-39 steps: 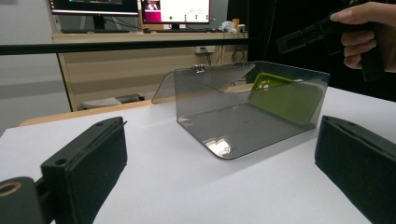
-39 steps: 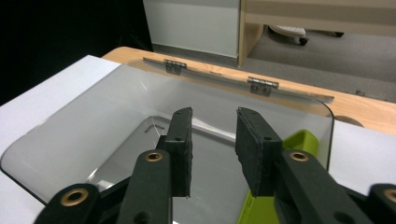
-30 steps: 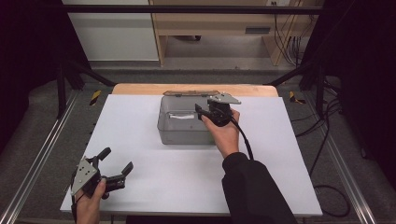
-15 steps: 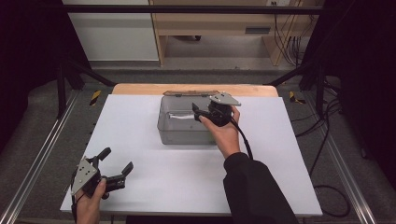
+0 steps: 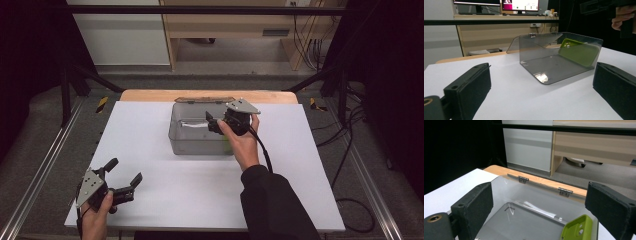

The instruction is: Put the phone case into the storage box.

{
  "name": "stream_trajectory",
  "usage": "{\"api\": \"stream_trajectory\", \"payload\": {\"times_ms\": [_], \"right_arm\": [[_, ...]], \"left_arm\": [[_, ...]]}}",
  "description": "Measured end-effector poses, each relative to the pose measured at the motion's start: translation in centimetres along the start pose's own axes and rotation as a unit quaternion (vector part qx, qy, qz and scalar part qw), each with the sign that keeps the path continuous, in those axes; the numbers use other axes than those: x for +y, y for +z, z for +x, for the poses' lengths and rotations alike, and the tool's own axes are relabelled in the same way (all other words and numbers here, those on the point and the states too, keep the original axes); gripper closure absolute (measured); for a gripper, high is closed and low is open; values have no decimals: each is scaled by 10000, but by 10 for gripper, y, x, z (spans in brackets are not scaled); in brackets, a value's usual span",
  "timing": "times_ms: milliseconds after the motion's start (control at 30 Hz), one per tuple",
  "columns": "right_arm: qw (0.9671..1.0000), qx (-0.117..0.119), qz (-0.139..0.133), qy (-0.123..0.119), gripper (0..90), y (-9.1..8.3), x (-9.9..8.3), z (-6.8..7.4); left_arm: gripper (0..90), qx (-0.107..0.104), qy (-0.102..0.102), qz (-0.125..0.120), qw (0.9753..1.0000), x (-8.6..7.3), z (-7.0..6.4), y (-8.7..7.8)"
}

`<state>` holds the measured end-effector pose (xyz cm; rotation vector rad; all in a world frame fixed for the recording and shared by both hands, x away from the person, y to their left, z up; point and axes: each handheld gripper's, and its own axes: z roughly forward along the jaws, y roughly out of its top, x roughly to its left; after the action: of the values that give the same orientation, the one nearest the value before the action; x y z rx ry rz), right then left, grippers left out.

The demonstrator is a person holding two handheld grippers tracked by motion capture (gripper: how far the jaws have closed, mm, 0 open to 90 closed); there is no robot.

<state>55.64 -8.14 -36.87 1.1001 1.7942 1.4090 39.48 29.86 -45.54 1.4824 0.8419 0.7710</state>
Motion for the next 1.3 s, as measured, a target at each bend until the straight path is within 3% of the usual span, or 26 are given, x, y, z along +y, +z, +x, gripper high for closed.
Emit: {"api": "stream_trajectory", "payload": {"times_ms": [233, 533, 767, 1300], "right_arm": [[9999, -65, 87, -88, 84, -5, 2, -2], [9983, -35, -467, -343, 59, -14, 5, 4], [9965, -146, -678, -471, 49, -20, 7, 3], [9947, 191, -875, -513, 52, -36, 13, -5]], "left_arm": [[12, -1, -37, 32, 10000, -1, 0, 2], [10, 42, -98, 0, 9999, -1, 1, -2], [10, 57, -224, 19, 9997, -2, 2, 0], [10, 58, -230, 26, 9997, -2, 4, -2]]}}
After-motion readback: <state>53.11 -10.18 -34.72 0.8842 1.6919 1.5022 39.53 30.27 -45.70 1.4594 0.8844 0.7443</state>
